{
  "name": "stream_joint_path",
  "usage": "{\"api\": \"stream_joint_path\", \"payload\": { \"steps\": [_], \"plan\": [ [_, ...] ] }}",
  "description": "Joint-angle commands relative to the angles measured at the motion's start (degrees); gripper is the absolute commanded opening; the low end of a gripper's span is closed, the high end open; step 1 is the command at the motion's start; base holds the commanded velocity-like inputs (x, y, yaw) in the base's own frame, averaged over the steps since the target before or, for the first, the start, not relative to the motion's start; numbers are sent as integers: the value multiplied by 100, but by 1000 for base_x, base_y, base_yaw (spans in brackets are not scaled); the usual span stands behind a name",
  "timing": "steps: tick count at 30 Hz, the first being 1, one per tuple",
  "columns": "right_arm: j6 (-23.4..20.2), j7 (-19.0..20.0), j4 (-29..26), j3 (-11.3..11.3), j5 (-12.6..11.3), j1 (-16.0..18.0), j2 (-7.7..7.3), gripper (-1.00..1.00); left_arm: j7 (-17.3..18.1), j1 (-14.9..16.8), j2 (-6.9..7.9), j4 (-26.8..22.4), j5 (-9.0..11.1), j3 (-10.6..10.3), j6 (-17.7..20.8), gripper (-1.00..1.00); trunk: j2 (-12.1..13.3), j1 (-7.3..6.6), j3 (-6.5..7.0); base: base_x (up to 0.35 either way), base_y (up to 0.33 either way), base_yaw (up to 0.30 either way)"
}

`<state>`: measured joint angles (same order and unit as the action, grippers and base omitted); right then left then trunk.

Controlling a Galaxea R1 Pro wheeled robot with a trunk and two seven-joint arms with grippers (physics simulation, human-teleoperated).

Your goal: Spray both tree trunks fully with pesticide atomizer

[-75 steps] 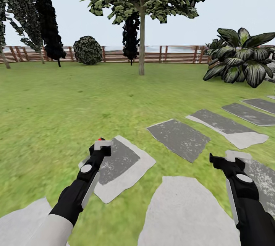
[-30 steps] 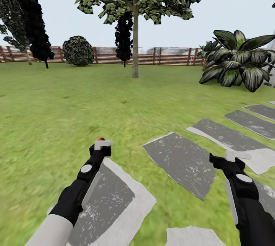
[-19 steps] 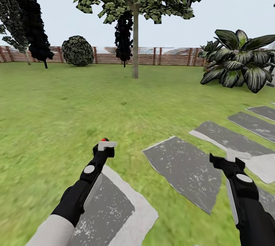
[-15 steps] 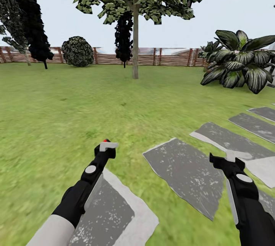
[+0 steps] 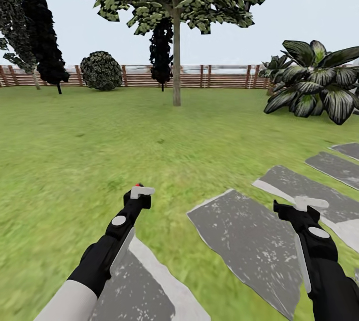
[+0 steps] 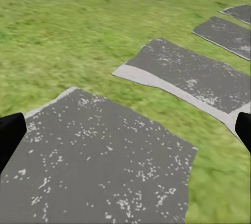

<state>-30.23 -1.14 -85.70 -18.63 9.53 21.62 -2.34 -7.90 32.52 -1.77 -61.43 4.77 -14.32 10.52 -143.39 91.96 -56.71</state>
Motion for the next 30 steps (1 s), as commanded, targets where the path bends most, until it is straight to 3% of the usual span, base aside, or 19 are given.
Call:
{"api": "stream_joint_path", "payload": {
  "steps": [1,17,22,30],
  "plan": [
    [0,0,0,0,1,0,-1,100,-1,0,0,-1,-3,0,-1,-100,0,0,0,336,0,0],
    [0,9,0,-8,-4,0,-3,100,2,-8,12,57,32,-4,7,-100,0,0,0,336,0,0],
    [0,9,0,-9,-4,0,-3,100,7,-8,20,519,8,1,9,-100,0,0,0,334,0,0],
    [0,9,0,-9,-4,0,-3,100,8,-9,47,619,-1,17,20,-100,0,0,0,336,0,0]
  ]
}}
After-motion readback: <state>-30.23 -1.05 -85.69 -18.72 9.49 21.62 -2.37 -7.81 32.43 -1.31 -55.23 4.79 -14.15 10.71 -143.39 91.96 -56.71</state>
